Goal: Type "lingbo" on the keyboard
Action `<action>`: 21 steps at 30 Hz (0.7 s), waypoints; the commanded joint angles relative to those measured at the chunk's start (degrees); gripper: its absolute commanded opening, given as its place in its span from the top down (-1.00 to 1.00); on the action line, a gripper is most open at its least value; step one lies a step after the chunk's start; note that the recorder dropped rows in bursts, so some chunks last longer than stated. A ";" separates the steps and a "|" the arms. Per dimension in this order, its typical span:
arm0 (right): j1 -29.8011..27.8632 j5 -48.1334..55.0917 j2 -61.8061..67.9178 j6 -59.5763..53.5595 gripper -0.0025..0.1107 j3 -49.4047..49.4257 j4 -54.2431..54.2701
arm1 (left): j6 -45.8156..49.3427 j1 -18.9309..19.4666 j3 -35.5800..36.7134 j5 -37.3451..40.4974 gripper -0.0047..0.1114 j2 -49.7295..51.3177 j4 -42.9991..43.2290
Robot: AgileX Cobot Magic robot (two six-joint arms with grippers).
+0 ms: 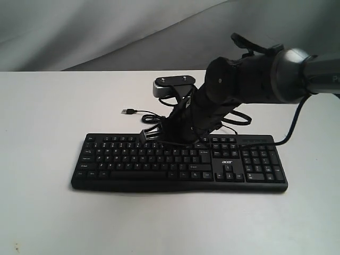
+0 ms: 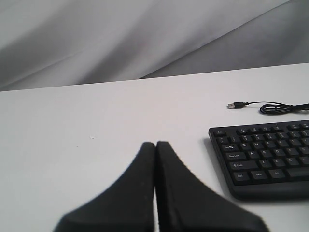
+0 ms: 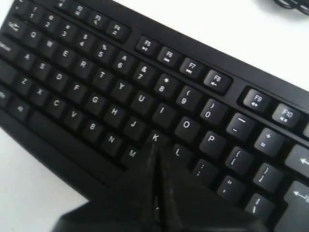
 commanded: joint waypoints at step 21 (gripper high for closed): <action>-0.22 -3.37 3.60 -6.21 0.96 -0.39 4.21 | -0.23 0.11 0.25 -0.26 0.91 -0.15 -0.46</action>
